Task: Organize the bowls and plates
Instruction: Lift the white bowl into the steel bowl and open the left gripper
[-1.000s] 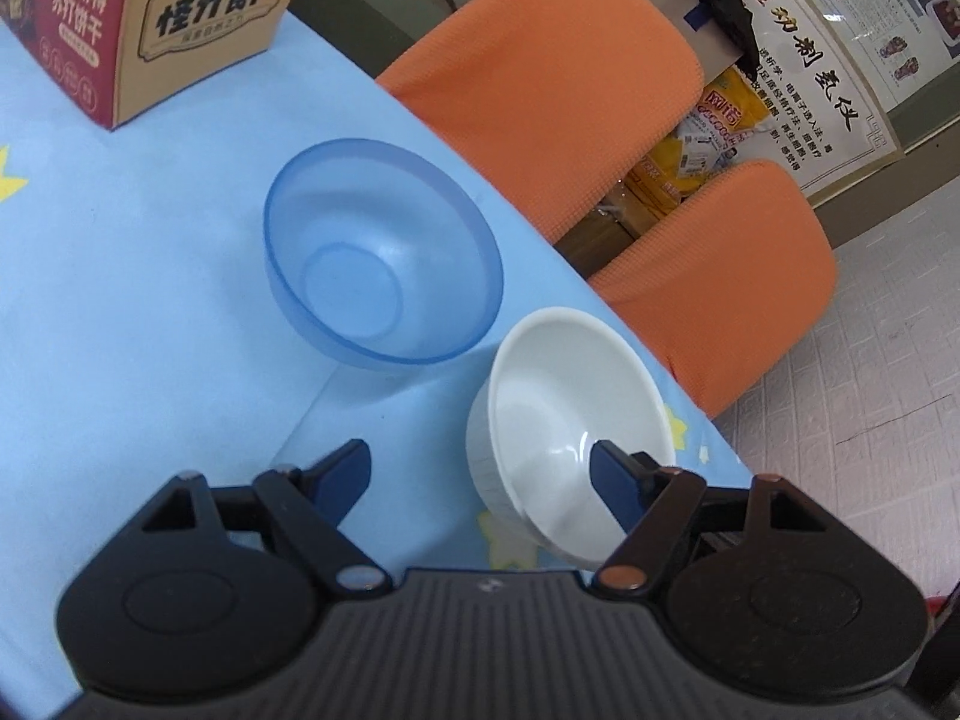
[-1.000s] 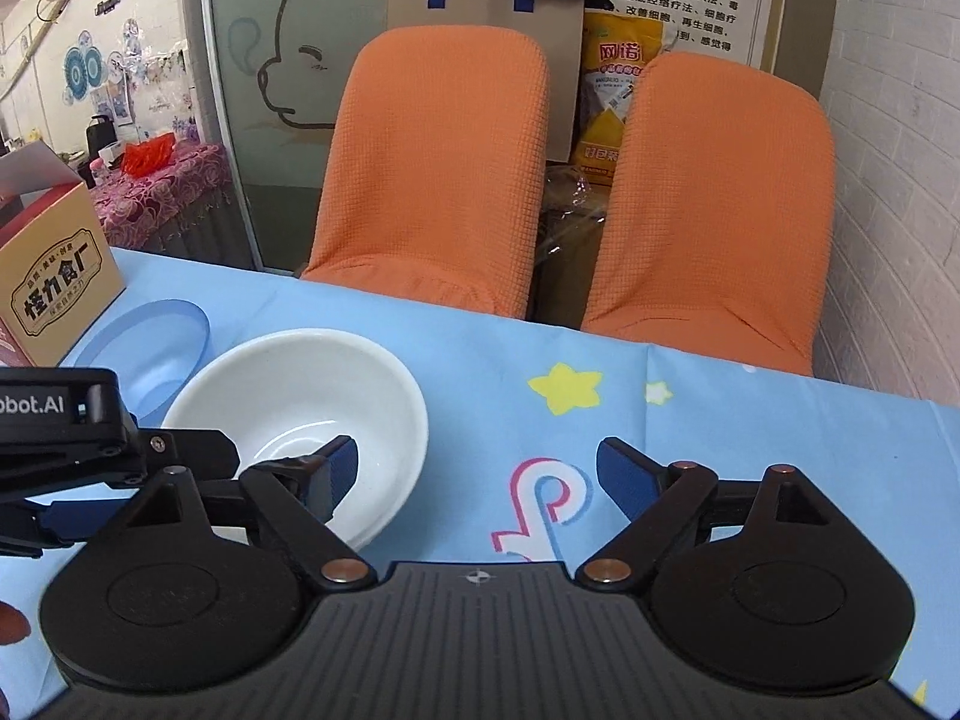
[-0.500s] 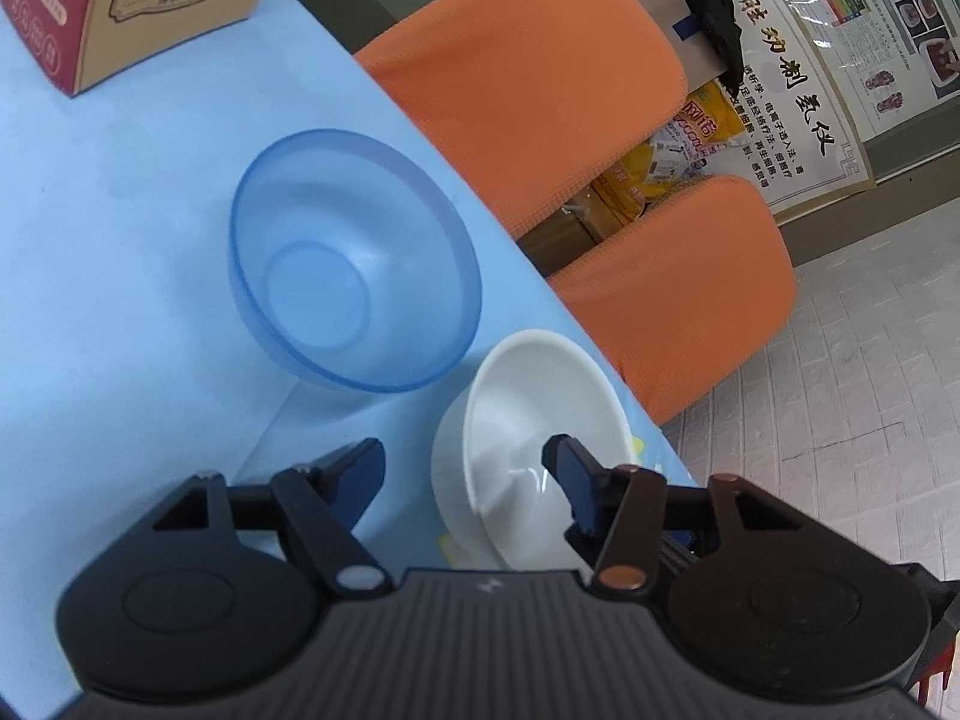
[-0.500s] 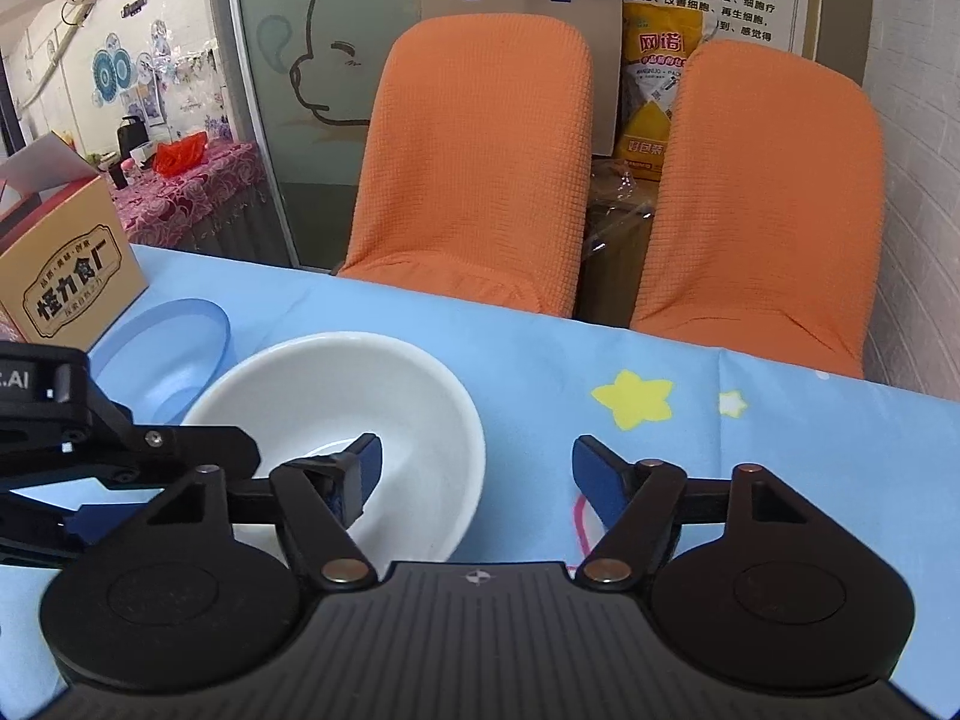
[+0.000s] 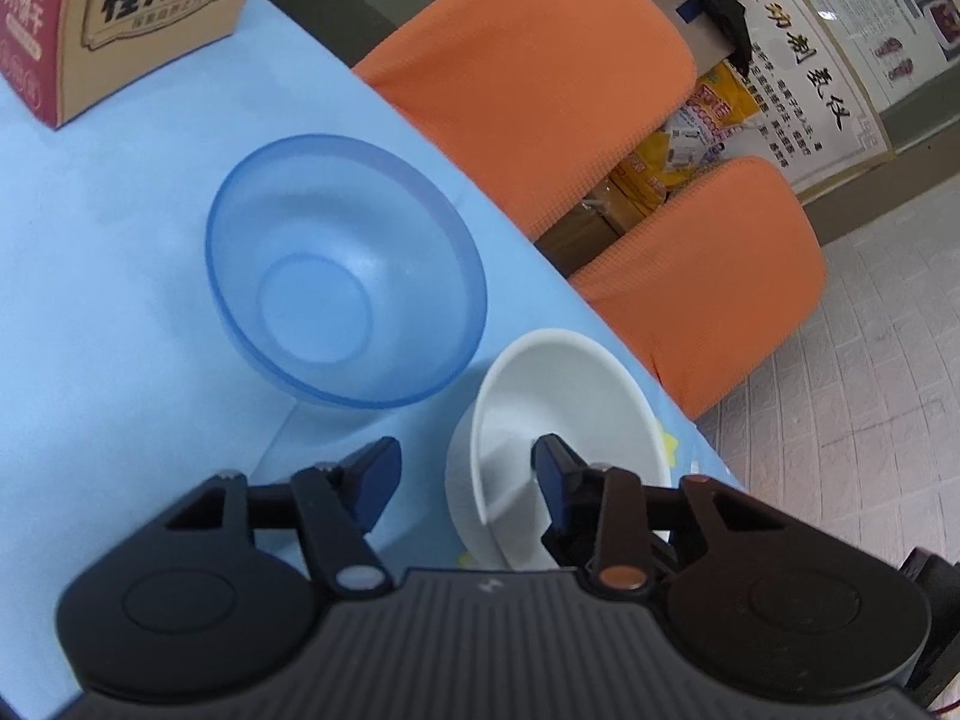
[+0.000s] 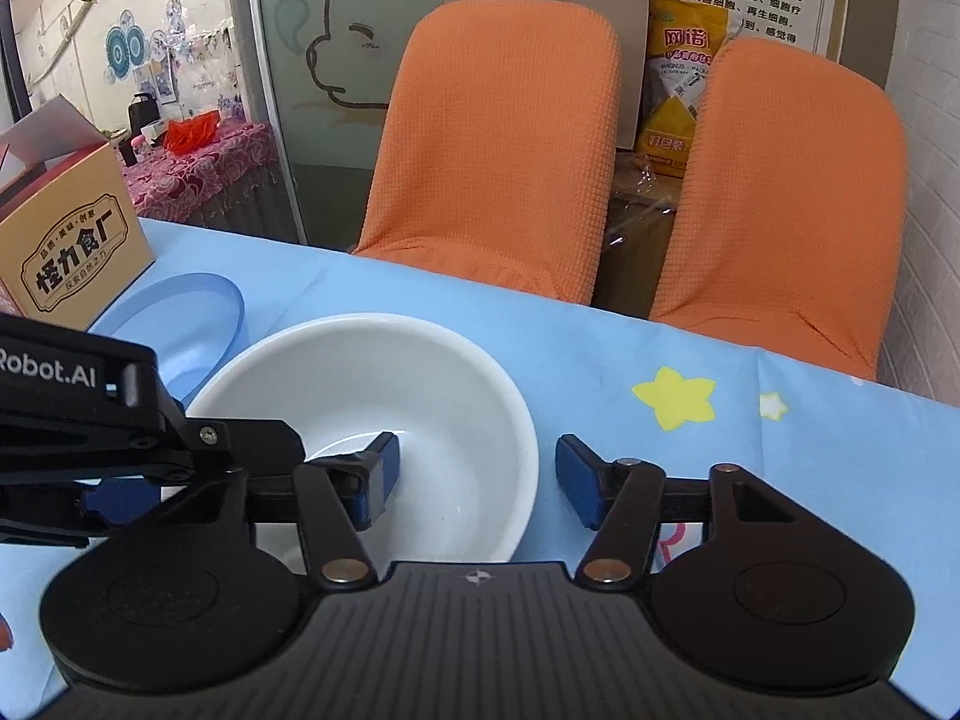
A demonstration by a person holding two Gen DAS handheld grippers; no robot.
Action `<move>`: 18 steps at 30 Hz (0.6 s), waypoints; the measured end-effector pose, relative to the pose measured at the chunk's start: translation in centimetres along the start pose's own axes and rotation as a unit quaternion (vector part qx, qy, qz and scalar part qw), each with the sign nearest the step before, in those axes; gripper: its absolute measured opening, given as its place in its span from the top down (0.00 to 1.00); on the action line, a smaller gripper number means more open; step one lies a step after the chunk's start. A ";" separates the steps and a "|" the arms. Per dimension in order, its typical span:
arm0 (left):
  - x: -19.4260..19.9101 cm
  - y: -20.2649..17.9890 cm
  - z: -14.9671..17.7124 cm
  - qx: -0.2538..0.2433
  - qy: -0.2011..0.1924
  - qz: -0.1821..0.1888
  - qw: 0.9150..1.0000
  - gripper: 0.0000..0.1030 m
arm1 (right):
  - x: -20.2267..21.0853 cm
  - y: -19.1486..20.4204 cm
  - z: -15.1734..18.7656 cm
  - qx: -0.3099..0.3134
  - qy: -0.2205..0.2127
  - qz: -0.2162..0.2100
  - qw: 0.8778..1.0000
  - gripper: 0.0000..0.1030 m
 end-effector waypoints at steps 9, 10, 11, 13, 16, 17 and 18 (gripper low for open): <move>0.9 -0.4 0.9 -0.047 0.039 0.028 0.998 0.75 | 2.3 1.3 0.6 0.022 0.004 0.000 1.000 0.47; 1.2 -0.4 1.1 -0.048 0.040 0.030 0.998 0.75 | 2.6 1.3 0.7 0.019 0.004 -0.001 1.000 0.46; 1.7 -0.5 1.4 -0.050 0.043 0.032 0.997 0.75 | 3.0 1.4 0.8 0.019 0.003 0.000 1.000 0.46; 2.8 -0.8 2.0 -0.057 0.047 0.035 0.997 0.75 | 4.1 1.6 1.1 0.021 0.001 0.003 1.000 0.46; 4.9 -1.4 3.1 -0.065 0.049 0.050 0.995 0.75 | 6.5 2.0 1.4 0.025 -0.008 0.010 1.000 0.44; 5.9 -1.6 3.6 -0.069 0.050 0.055 0.995 0.75 | 7.5 2.3 1.6 0.027 -0.011 0.012 1.000 0.44; 6.9 -1.9 4.1 -0.073 0.050 0.060 0.994 0.75 | 8.5 2.5 1.7 0.027 -0.013 0.014 0.999 0.43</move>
Point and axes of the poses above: each gripper's, at about its wrist camera, not at the fingertips, and x roughly against the way its jaws point, y to its left, z to its underside, the point moved 6 cm from there along -x, roughly the way its jaws point, and after that the axes turned 8 degrees about -y, right-handed, at the moved point
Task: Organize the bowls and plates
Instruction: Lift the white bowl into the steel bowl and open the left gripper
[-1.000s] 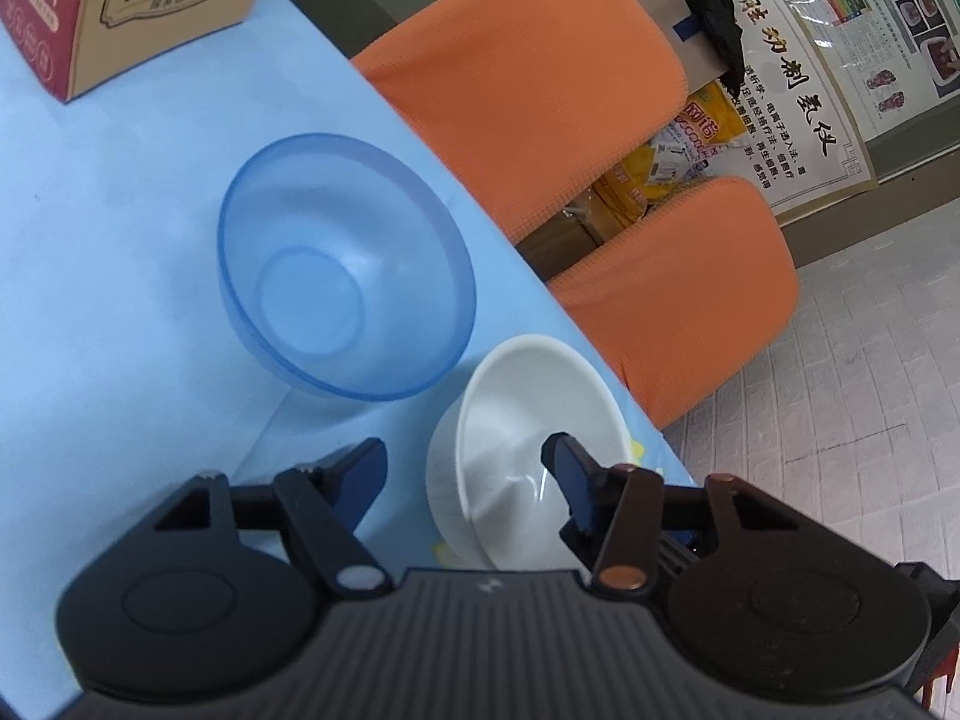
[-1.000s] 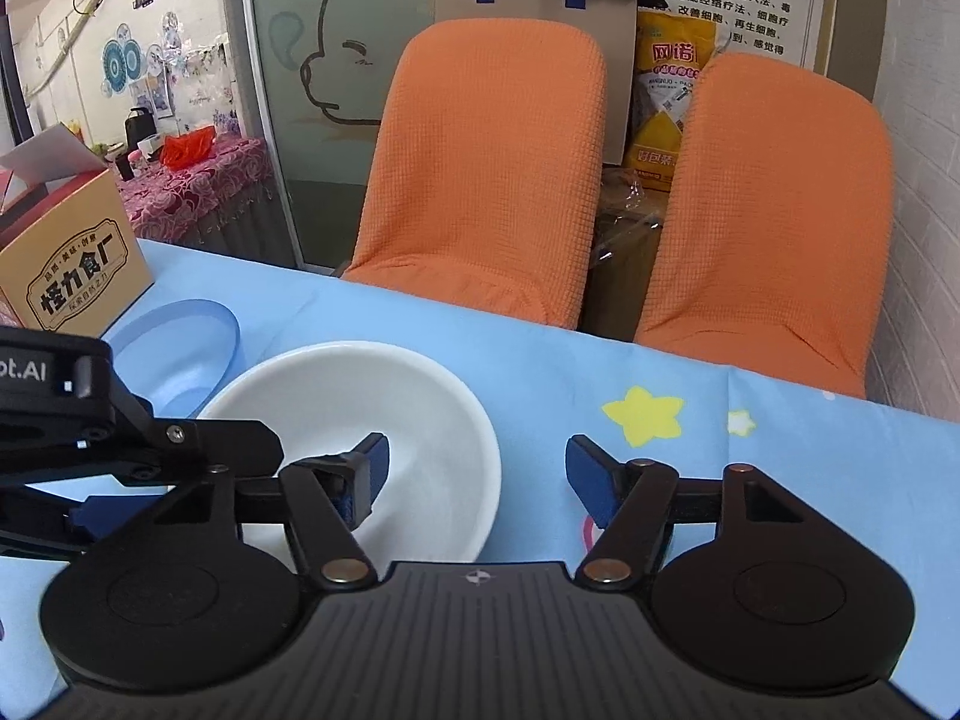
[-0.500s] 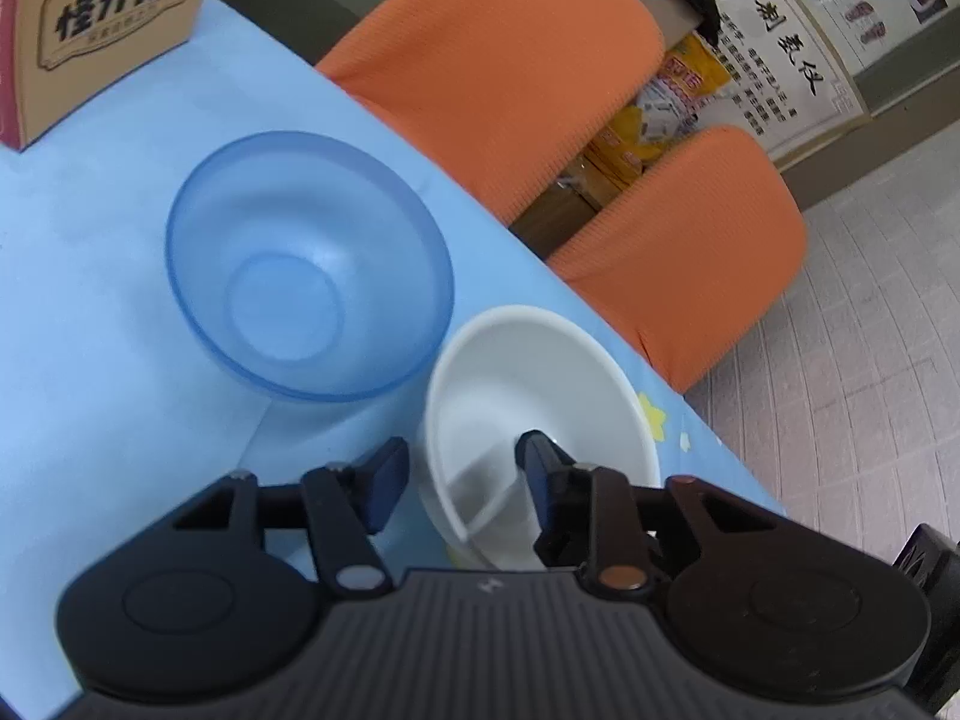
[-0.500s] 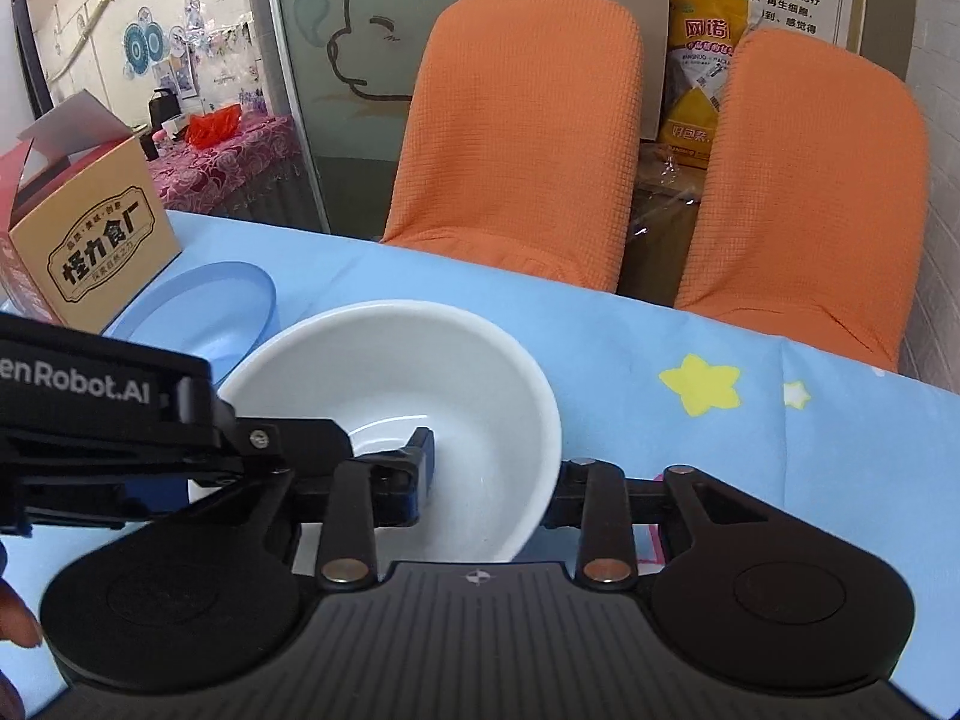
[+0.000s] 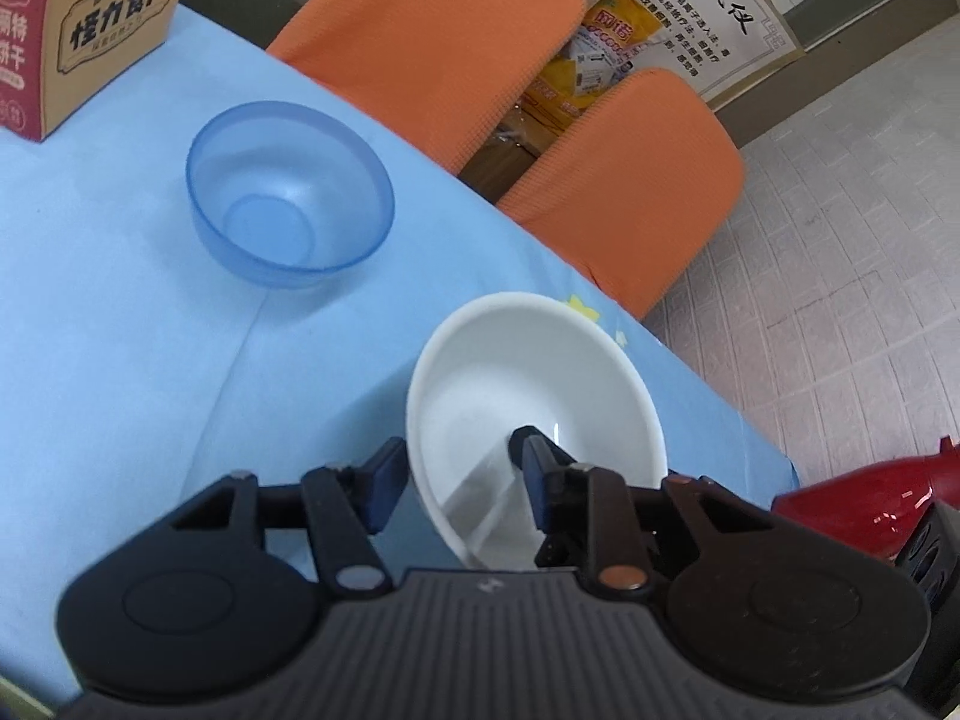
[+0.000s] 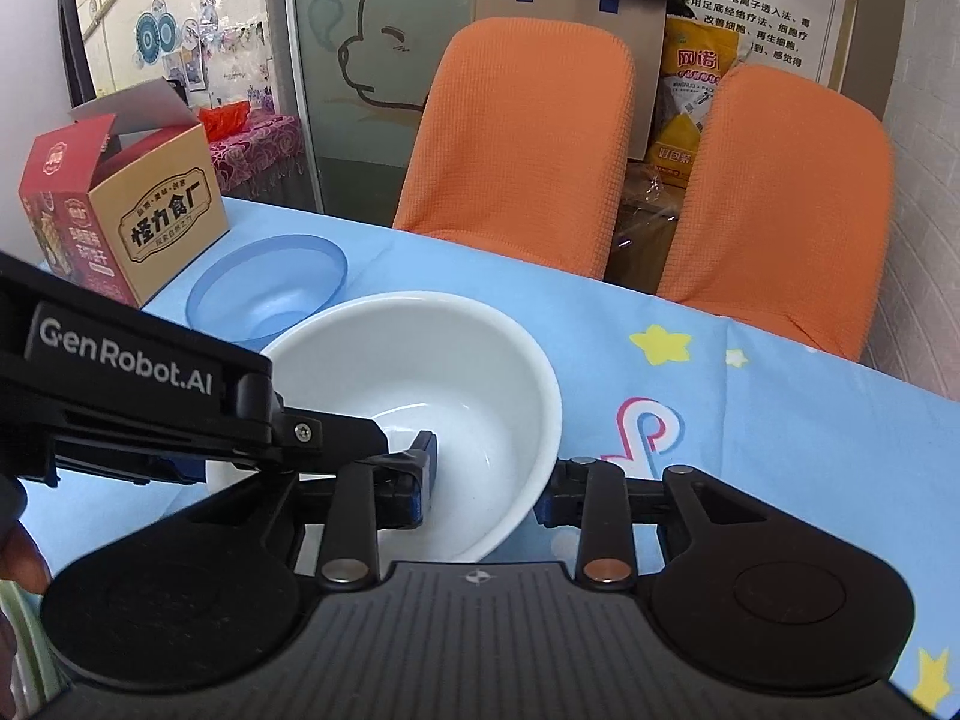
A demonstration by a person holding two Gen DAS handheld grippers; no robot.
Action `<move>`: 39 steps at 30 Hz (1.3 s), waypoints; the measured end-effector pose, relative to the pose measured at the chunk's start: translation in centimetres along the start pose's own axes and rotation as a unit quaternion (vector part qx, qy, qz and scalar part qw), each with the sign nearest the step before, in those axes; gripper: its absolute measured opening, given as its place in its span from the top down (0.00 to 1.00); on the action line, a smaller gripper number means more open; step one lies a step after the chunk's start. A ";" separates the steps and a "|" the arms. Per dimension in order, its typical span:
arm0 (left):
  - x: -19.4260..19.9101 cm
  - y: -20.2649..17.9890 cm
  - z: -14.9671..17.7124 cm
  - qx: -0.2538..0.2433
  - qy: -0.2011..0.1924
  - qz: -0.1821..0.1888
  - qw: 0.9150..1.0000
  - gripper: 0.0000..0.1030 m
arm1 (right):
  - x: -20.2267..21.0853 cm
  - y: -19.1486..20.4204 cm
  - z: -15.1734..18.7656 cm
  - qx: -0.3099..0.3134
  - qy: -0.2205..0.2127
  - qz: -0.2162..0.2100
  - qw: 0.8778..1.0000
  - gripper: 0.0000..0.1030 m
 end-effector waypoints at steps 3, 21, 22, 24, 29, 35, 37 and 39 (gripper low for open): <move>2.9 -1.4 1.9 -0.019 -0.002 0.014 1.000 0.75 | 3.5 0.7 0.5 -0.001 -0.011 0.010 1.000 0.42; 11.7 -3.2 17.5 -0.090 0.067 0.046 0.993 0.75 | 15.9 4.3 11.5 -0.003 -0.004 0.058 0.998 0.37; 11.5 -3.0 17.7 -0.094 0.072 0.045 0.992 0.75 | 15.7 4.2 11.9 -0.007 0.000 0.057 0.998 0.37; 11.2 -2.9 18.0 -0.098 0.077 0.042 0.991 0.75 | 15.4 3.9 12.4 -0.017 0.004 0.053 0.998 0.37; 11.2 -3.7 18.0 -0.149 0.077 0.040 0.985 0.49 | 16.3 3.3 13.2 -0.053 -0.012 0.036 0.998 0.37; 13.2 -4.2 17.1 -0.169 0.060 0.069 0.981 0.30 | 19.0 1.9 13.1 -0.109 -0.058 0.042 0.992 0.10; 14.1 -4.5 16.7 -0.182 0.046 0.075 0.979 0.28 | 19.9 1.8 13.1 -0.110 -0.075 0.053 0.990 0.00; 14.8 -4.6 16.2 -0.194 0.030 0.075 0.978 0.28 | 20.4 1.8 13.2 -0.114 -0.084 0.047 0.989 0.00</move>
Point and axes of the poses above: each gripper's, at about its wrist camera, not at the fingertips, and x roughly against the way its jaws point, y to its left, z to its underside, the point moved 6 cm from there along -x, roughly the way its jaws point, and after that the axes turned 8 degrees about -y, right-handed, at the moved point
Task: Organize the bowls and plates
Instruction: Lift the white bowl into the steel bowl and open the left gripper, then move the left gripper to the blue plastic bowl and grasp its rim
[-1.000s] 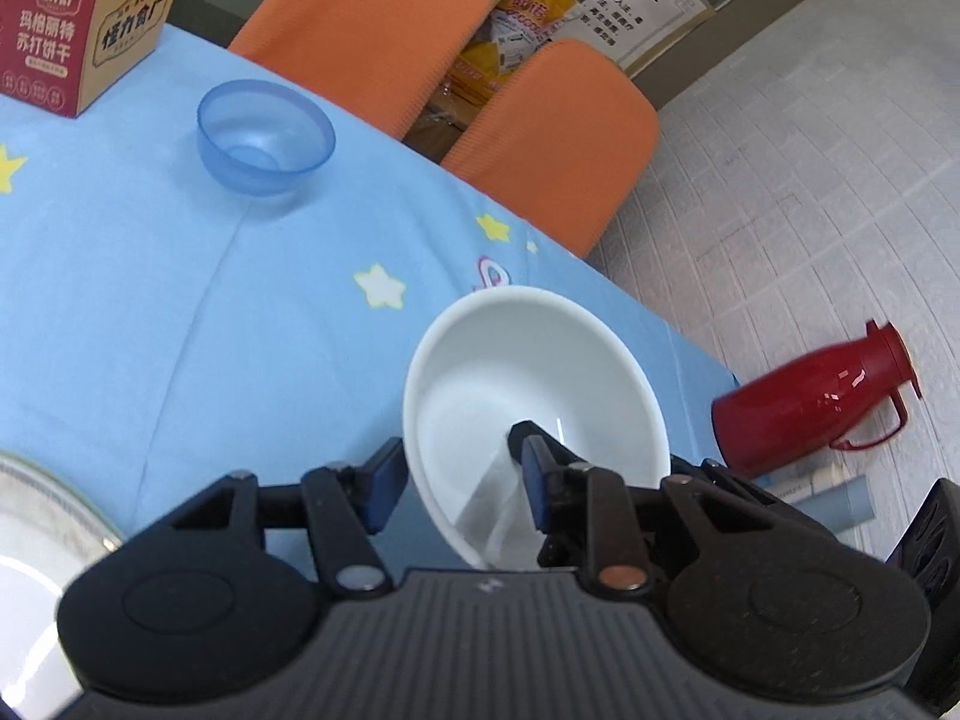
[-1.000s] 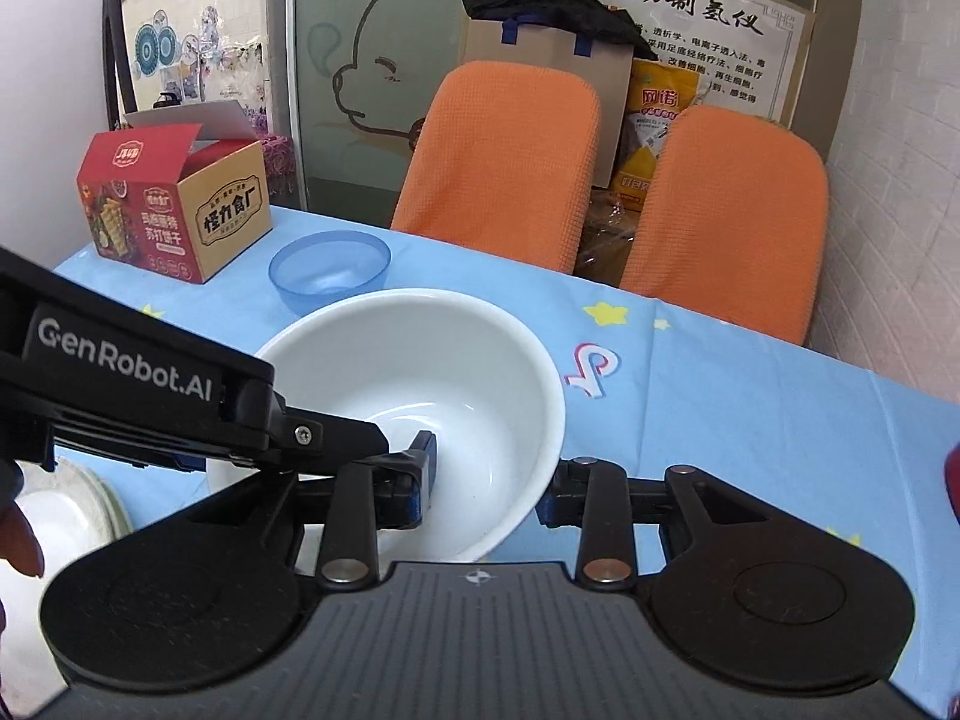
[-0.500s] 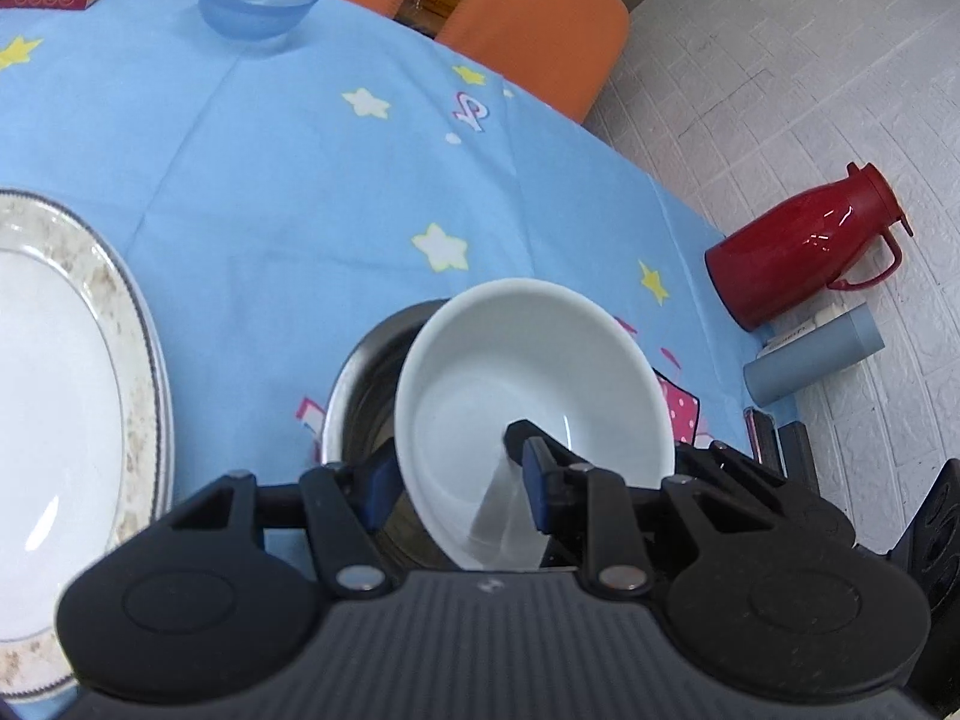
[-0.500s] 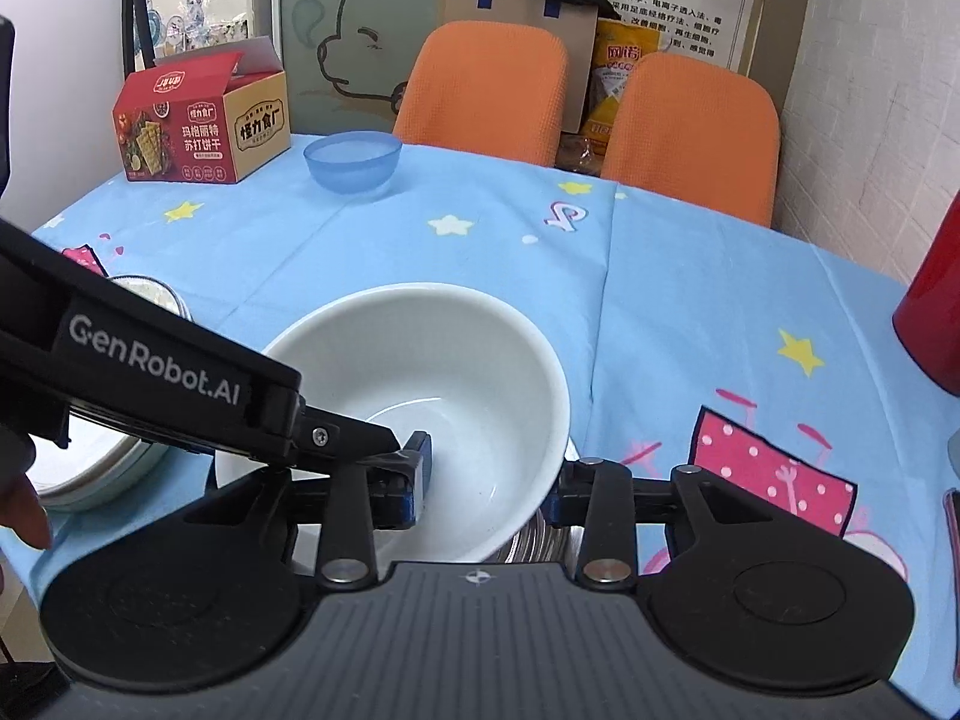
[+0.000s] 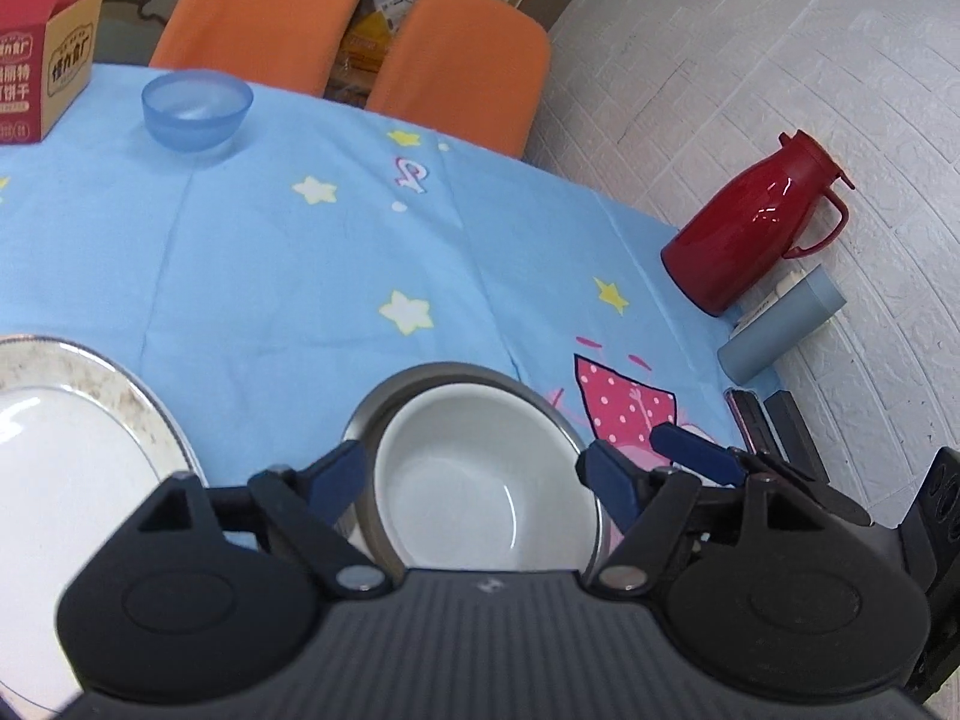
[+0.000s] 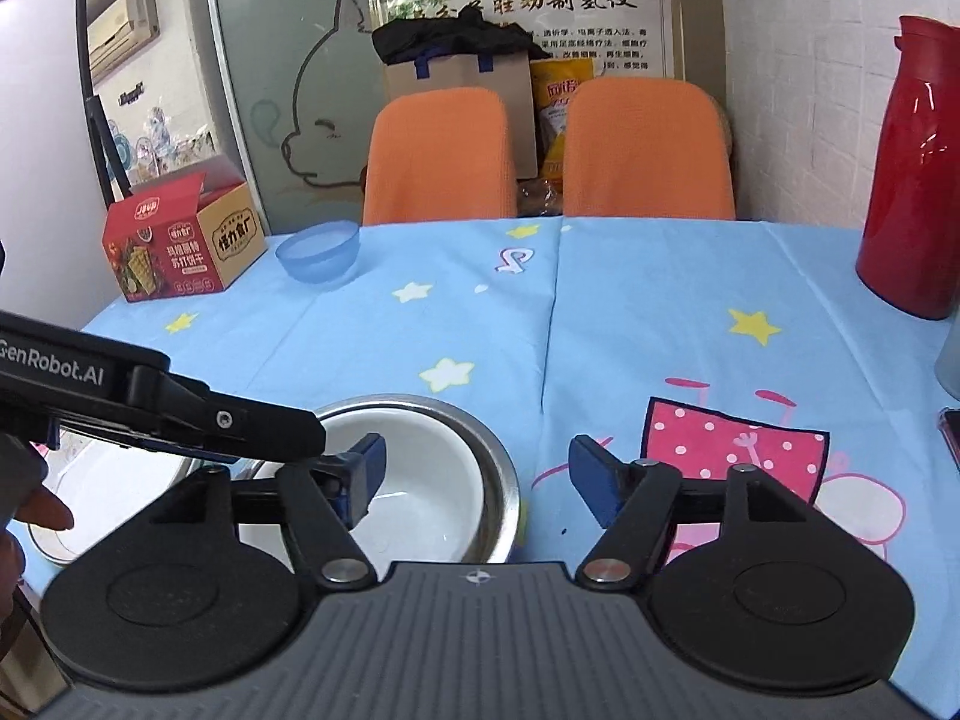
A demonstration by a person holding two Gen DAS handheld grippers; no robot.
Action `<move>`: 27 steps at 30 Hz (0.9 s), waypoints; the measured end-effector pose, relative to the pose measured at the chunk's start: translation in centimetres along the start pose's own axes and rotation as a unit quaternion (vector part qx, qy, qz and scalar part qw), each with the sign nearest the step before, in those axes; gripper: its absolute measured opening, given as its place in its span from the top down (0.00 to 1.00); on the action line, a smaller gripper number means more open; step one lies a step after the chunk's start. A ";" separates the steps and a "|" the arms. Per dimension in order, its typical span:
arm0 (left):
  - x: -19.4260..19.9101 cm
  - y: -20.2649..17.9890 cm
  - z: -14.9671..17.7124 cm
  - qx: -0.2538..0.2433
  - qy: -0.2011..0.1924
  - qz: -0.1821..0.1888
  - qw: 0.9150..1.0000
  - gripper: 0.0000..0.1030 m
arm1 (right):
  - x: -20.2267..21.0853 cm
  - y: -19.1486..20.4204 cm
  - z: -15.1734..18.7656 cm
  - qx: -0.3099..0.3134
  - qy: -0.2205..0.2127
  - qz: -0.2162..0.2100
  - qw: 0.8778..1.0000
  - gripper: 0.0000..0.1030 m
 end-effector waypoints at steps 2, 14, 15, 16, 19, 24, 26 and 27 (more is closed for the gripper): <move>0.5 0.1 -0.4 -0.018 -0.012 -0.009 1.000 0.26 | 0.0 0.1 0.2 0.000 0.004 -0.007 1.000 0.00; 1.6 3.9 -3.4 -0.046 -0.044 -0.057 0.996 0.25 | -3.3 1.8 -1.1 0.016 0.027 -0.028 0.999 0.00; 1.5 4.4 -3.7 -0.043 -0.043 -0.058 0.996 0.25 | -3.7 1.9 -1.4 0.018 0.027 -0.030 0.999 0.00; 1.5 4.9 -4.0 -0.040 -0.043 -0.059 0.996 0.25 | -4.1 2.1 -1.7 0.020 0.028 -0.031 0.999 0.00; 1.1 6.3 -4.9 -0.033 -0.044 -0.067 0.996 0.25 | -5.7 2.7 -2.5 0.021 0.033 -0.039 0.998 0.00; 0.2 9.1 -6.4 -0.015 -0.044 -0.081 0.996 0.25 | -8.6 4.0 -3.5 0.029 0.049 -0.056 0.997 0.00; -0.2 10.3 -7.2 -0.007 -0.043 -0.086 0.995 0.25 | -9.9 4.5 -4.2 0.032 0.055 -0.064 0.996 0.00; -0.4 10.9 -7.7 -0.003 -0.043 -0.086 0.995 0.25 | -10.6 4.7 -4.8 0.035 0.056 -0.067 0.996 0.00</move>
Point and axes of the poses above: each gripper's, at about its wrist camera, not at the fingertips, and x roughly against the way its jaws point, y to its left, z to its underside, the point moved 6 cm from there along -x, roughly the way its jaws point, and after that the axes turned 8 degrees about -y, right-handed, at the moved point
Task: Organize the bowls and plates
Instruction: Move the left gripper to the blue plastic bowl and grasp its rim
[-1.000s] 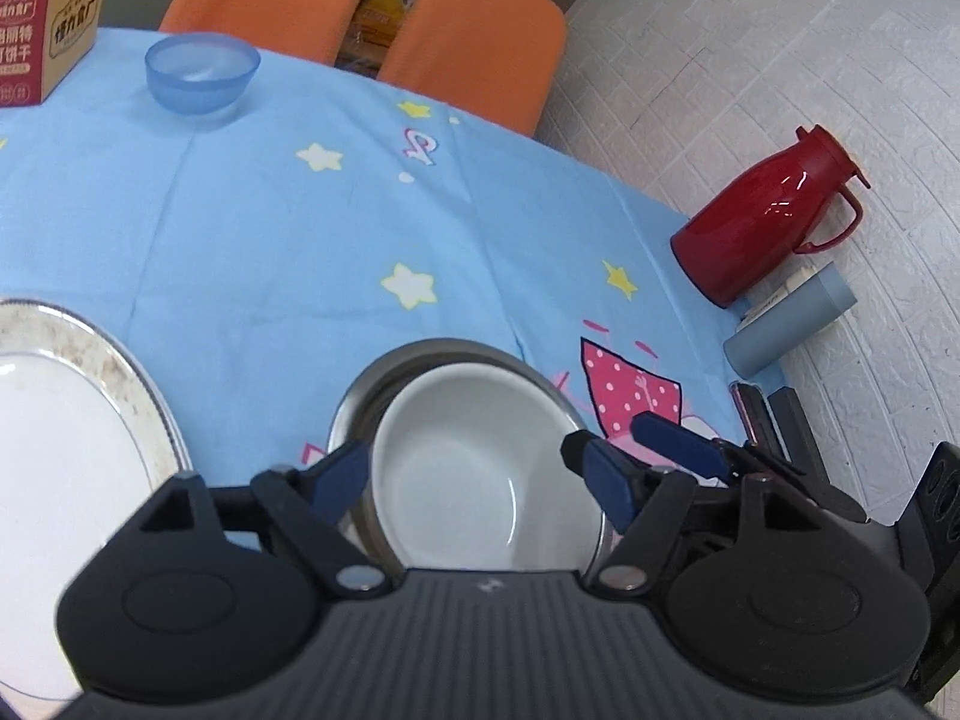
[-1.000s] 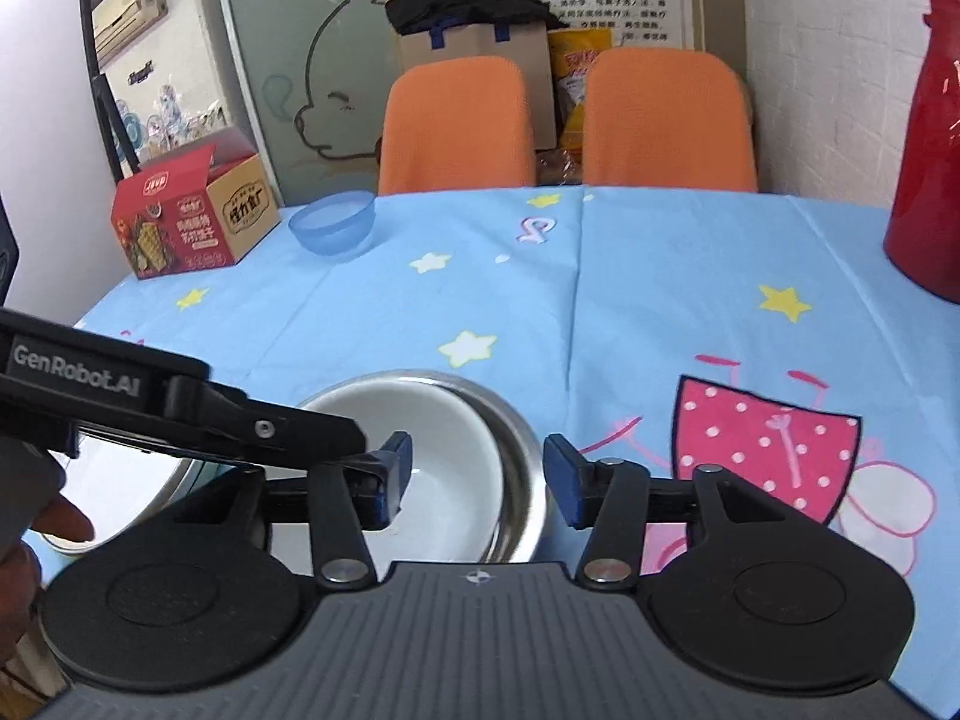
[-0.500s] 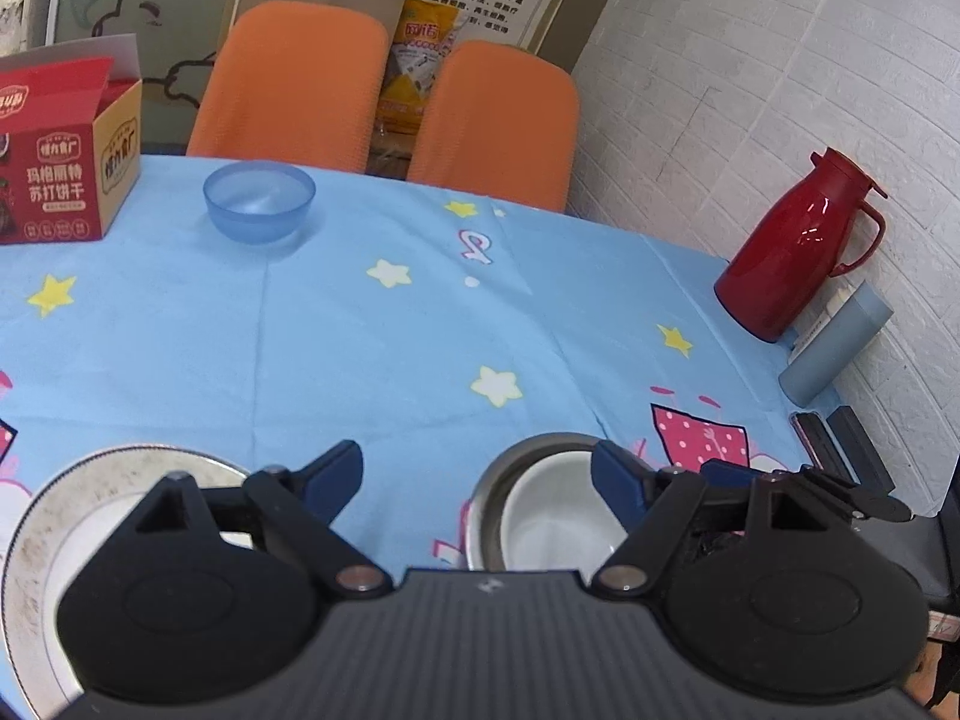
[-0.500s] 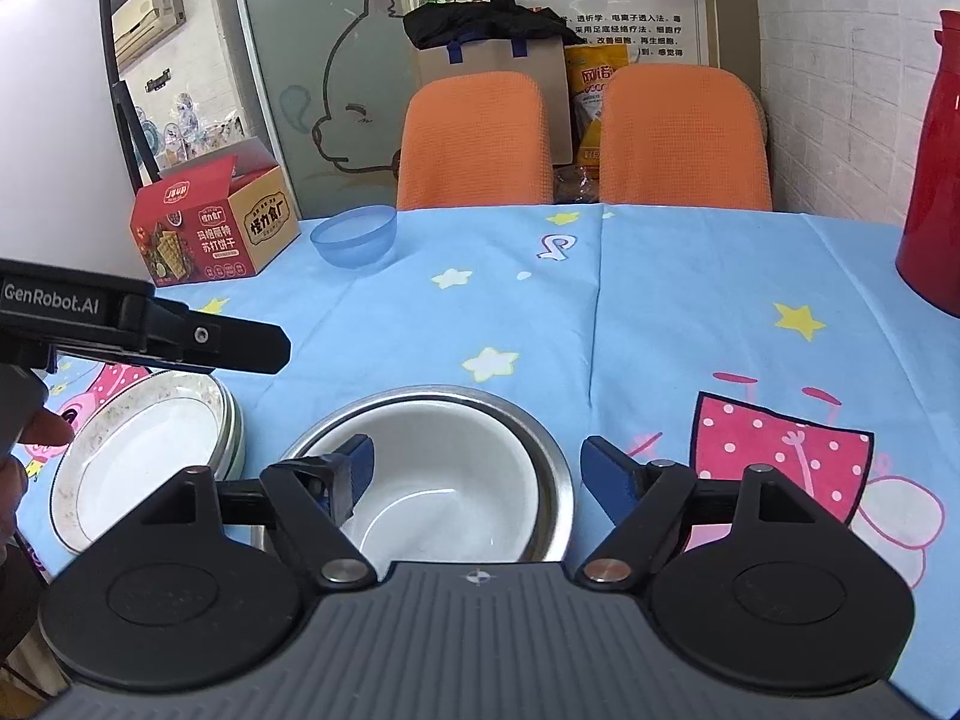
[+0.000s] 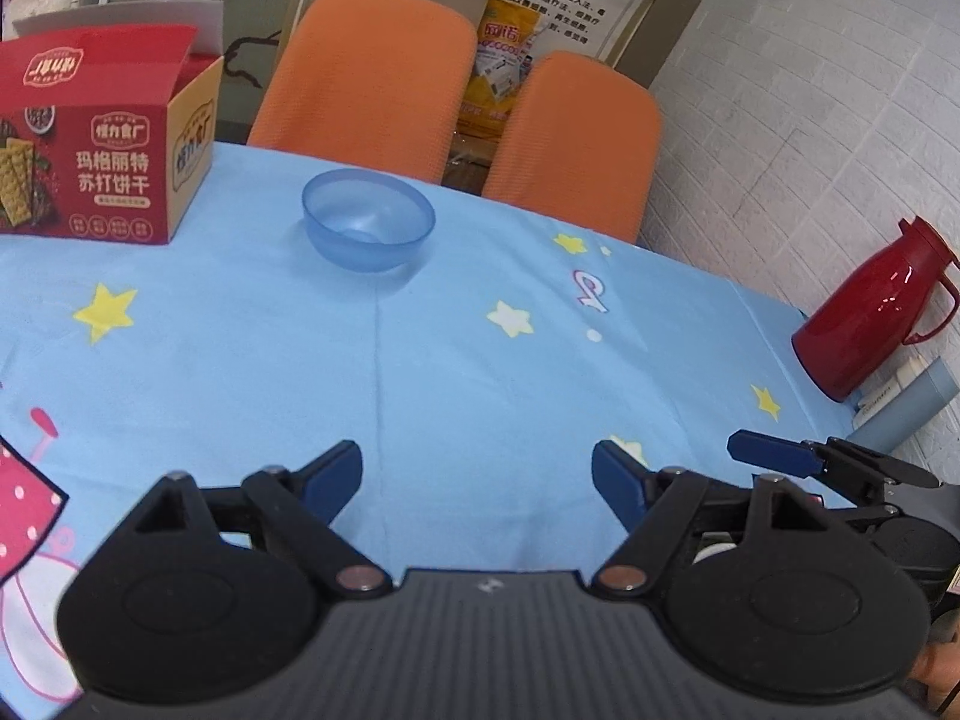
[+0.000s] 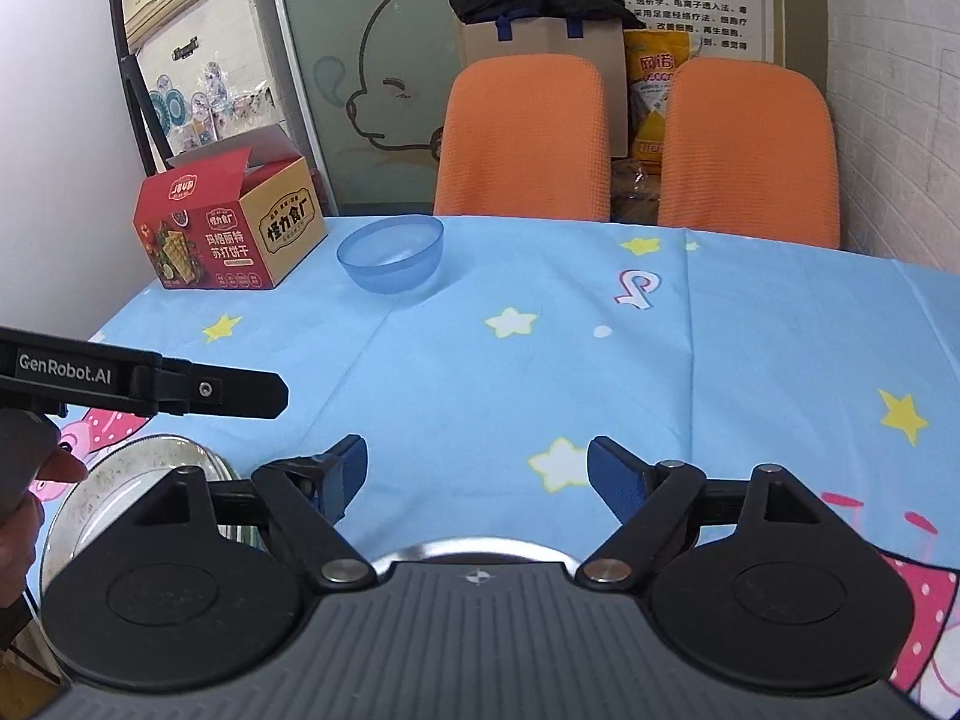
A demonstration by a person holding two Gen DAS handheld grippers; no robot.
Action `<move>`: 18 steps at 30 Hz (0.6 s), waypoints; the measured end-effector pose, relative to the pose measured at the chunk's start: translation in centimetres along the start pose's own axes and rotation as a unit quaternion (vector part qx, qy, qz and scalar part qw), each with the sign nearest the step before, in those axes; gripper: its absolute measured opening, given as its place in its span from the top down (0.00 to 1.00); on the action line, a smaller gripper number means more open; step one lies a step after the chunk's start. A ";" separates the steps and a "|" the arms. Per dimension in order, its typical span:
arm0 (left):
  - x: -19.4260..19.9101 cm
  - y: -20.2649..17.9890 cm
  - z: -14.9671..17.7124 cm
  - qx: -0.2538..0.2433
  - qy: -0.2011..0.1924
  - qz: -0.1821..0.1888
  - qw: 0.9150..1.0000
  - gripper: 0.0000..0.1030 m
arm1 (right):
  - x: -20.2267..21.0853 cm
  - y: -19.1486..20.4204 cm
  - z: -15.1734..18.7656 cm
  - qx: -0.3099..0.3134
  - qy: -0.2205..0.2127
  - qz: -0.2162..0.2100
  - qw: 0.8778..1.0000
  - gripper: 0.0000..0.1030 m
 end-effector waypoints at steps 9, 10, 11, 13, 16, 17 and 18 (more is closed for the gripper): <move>-6.5 7.6 -7.4 0.153 -0.010 -0.018 0.988 0.22 | -9.6 0.4 -7.8 0.034 -0.001 0.006 0.999 0.00; -7.7 8.5 -8.0 0.168 -0.008 -0.029 0.985 0.22 | -11.2 0.4 -8.3 0.037 0.004 0.011 0.999 0.00; -9.0 9.2 -8.5 0.181 -0.006 -0.033 0.983 0.22 | -12.9 0.3 -8.5 0.038 0.012 0.016 0.999 0.00; -11.2 10.5 -8.9 0.202 0.004 -0.048 0.978 0.23 | -16.3 0.2 -8.5 0.037 0.033 0.019 0.999 0.00; -13.3 11.5 -9.4 0.196 0.006 -0.074 0.978 0.23 | -20.2 0.5 -8.1 0.051 0.056 0.020 0.997 0.00; -13.6 11.6 -9.7 0.194 -0.002 -0.076 0.978 0.23 | -21.2 0.7 -8.1 0.059 0.063 0.019 0.996 0.00; -14.0 11.5 -10.2 0.185 -0.006 -0.076 0.980 0.23 | -21.9 0.9 -7.9 0.068 0.067 0.017 0.995 0.00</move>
Point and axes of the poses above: each gripper's, at about its wrist camera, not at the fingertips, and x roughly against the way its jaws point, y to its left, z to its underside, the point moved 6 cm from there along -x, roughly the way its jaws point, and after that the axes turned 8 degrees about -y, right-handed, at the moved point
